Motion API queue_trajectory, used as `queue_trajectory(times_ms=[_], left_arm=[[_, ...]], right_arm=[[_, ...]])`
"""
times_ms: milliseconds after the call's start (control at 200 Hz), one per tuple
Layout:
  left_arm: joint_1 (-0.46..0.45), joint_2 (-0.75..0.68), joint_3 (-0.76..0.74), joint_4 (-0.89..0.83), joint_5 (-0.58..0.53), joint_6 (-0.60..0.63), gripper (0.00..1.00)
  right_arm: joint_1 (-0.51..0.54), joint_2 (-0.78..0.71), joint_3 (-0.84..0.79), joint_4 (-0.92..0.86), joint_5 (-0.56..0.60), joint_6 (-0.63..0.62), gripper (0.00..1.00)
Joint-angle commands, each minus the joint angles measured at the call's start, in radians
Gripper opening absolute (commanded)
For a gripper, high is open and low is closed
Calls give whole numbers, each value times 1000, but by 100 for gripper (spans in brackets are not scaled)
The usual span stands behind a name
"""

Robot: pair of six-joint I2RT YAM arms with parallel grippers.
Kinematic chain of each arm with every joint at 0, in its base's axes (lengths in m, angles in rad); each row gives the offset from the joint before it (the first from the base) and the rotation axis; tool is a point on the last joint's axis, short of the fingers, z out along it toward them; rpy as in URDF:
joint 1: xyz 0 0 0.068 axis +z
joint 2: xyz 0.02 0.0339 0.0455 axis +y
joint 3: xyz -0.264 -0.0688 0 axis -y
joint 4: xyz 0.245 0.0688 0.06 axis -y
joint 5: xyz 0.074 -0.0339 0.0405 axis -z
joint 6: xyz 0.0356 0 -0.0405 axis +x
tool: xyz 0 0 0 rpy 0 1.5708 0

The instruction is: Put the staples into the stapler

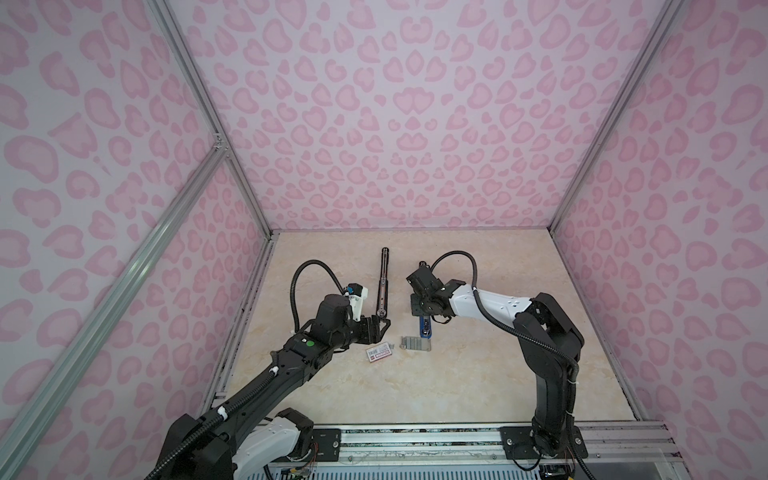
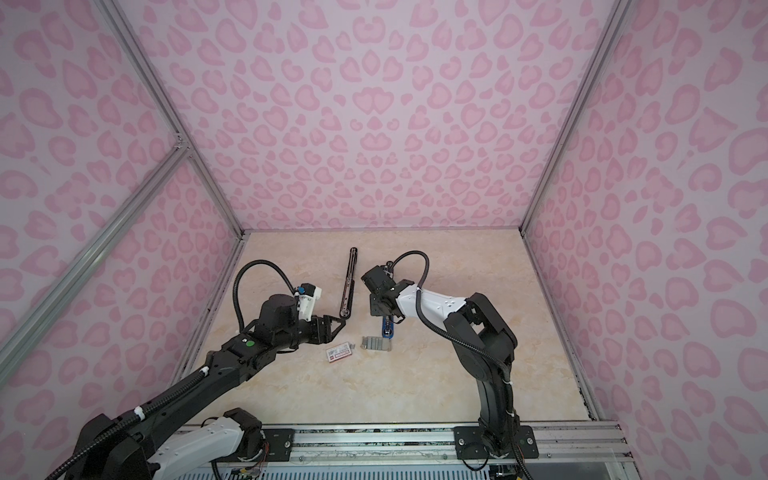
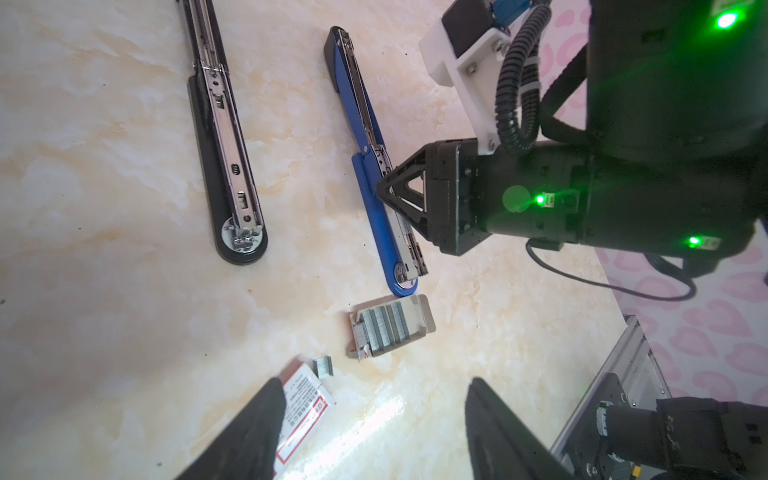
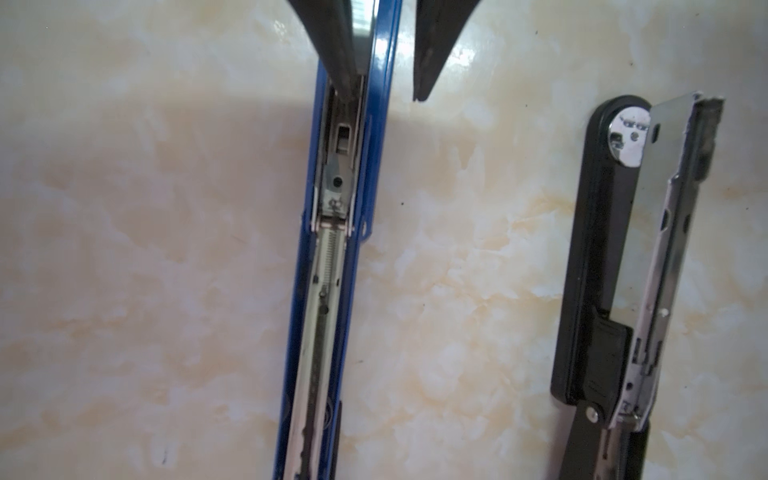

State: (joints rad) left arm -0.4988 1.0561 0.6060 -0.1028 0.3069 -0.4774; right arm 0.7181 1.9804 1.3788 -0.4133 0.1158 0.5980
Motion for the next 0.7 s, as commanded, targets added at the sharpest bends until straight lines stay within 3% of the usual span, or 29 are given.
queue_trajectory(times_ms=[0, 695], left_arm=[[0, -7, 5, 16, -4, 5, 71], [-3, 1, -2, 23, 0, 3, 71]], right_arm=[[-3, 24, 10, -9, 11, -7, 27], [66, -70, -131, 7, -14, 63, 23]])
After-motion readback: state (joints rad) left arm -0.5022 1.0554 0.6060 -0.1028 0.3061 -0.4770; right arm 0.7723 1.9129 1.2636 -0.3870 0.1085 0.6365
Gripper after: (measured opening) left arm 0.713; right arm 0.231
